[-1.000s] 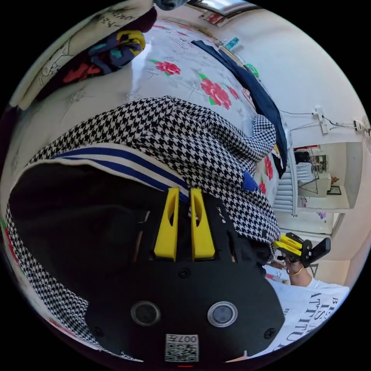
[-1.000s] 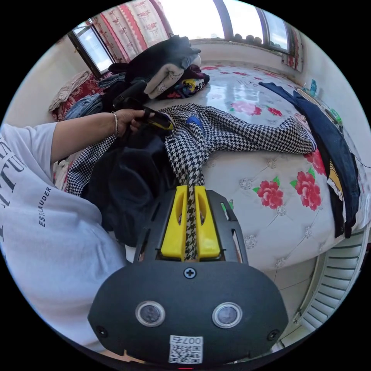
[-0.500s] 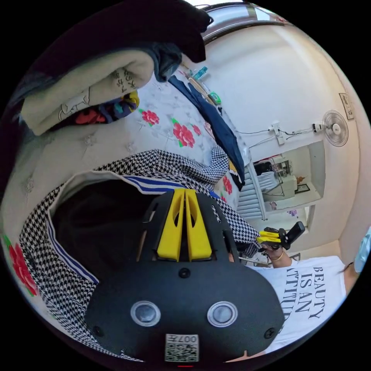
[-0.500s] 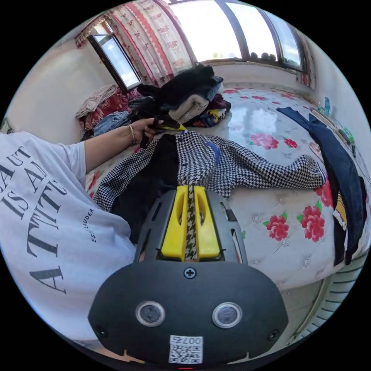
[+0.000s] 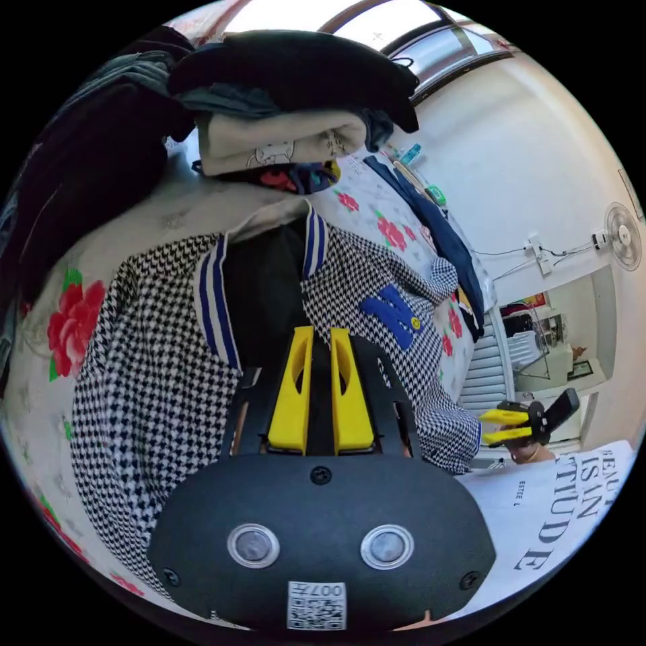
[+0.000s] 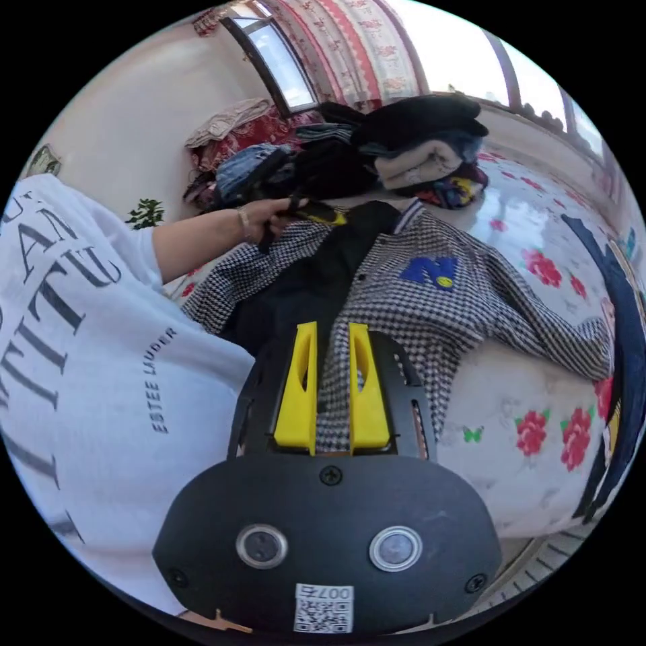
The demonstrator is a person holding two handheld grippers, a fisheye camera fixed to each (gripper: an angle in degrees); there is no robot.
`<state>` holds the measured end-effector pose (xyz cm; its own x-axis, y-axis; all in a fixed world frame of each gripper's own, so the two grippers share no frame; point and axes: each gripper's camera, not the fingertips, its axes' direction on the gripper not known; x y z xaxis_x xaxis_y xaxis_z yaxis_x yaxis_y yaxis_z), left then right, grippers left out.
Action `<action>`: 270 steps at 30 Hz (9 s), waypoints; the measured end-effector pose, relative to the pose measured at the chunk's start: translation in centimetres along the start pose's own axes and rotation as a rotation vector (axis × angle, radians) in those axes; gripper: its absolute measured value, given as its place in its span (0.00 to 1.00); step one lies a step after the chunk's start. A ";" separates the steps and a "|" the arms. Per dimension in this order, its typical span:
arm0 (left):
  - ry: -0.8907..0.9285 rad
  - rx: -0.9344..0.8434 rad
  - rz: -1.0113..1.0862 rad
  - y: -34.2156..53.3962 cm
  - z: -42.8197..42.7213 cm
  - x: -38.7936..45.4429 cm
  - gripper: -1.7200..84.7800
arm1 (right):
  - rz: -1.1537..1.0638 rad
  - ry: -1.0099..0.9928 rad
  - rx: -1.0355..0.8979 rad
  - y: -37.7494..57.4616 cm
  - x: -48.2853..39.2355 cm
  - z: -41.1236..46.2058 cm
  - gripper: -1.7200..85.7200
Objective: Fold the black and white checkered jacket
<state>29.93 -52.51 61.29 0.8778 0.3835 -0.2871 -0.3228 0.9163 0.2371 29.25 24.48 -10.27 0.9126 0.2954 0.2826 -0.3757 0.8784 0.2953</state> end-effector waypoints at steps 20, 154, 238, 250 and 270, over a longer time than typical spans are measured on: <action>-0.005 -0.263 0.300 16.4 13.8 18.9 0.03 | 0.164 -0.227 -0.240 9.1 7.0 5.3 0.04; -0.585 -0.042 -0.618 48.3 -30.9 28.0 0.14 | 0.611 -0.414 0.368 -8.9 39.1 -8.1 0.08; 0.108 -0.175 0.119 36.8 -23.8 27.2 0.12 | 0.213 -0.128 -0.071 -17.6 11.3 22.4 0.08; -0.139 0.028 -0.344 49.0 -31.0 14.8 0.12 | -0.215 -0.093 -0.182 4.8 -2.9 12.9 0.13; -0.357 0.022 -0.480 48.0 -27.2 14.7 0.09 | 0.080 -0.457 0.119 9.8 9.3 -0.5 0.02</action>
<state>17.76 0.26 43.21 0.9895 -0.1391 -0.0379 0.1437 0.9735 0.1780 34.18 36.02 -5.22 0.7257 0.1413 0.6734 -0.4821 0.8027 0.3511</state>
